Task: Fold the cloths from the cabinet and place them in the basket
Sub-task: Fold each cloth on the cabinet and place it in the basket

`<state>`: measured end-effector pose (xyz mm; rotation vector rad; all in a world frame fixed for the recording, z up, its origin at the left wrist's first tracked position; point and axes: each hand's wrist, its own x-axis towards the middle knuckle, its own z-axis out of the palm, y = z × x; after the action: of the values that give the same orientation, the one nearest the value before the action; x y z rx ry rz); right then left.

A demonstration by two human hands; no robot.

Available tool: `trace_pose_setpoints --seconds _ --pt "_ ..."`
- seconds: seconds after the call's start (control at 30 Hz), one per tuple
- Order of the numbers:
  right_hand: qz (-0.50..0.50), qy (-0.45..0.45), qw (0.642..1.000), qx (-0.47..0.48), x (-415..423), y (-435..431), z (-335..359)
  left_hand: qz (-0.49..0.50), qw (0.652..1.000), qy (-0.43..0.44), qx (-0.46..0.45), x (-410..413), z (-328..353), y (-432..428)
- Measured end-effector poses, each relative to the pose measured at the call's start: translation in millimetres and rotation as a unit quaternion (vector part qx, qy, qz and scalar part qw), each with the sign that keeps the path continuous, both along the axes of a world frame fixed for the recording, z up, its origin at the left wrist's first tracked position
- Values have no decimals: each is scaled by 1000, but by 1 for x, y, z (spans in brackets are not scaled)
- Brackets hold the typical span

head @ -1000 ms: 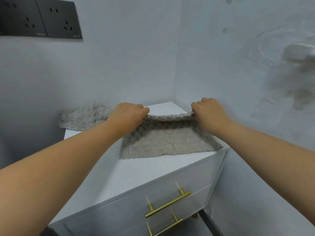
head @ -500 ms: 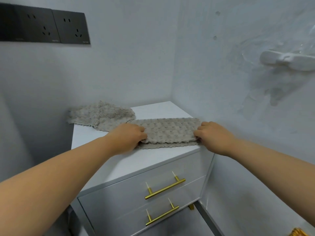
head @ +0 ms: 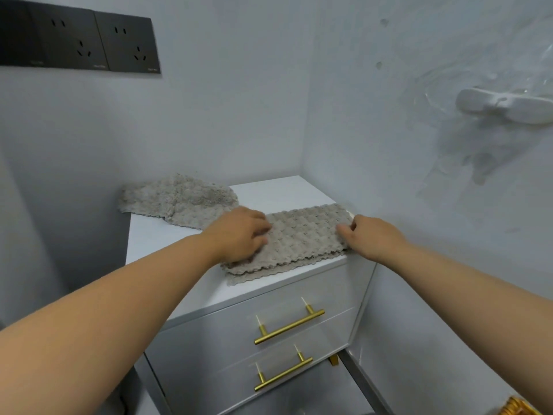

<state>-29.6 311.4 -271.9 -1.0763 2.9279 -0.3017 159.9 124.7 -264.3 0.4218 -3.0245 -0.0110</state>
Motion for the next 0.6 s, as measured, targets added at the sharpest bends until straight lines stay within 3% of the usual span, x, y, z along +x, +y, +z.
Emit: trace_pose_setpoints --seconds 0.07,0.2,0.3,0.33,0.5,0.6 --pt "-7 9 999 53 0 -4 -5 0 998 -47 40 -1 -3 2" --pt "16 -7 997 77 -6 -11 -7 6 997 -7 70 -4 14 12" --pt "73 -48 991 103 -15 -19 -5 19 950 -25 311 -3 31 16" --pt "91 -53 989 109 -17 -23 -5 22 940 -19 341 -4 33 16" --pt "171 -85 977 91 -15 -40 2 110 976 84 168 -26 21 5" --pt "183 -132 972 67 -11 -45 14 154 962 37 221 -42 6 -2"
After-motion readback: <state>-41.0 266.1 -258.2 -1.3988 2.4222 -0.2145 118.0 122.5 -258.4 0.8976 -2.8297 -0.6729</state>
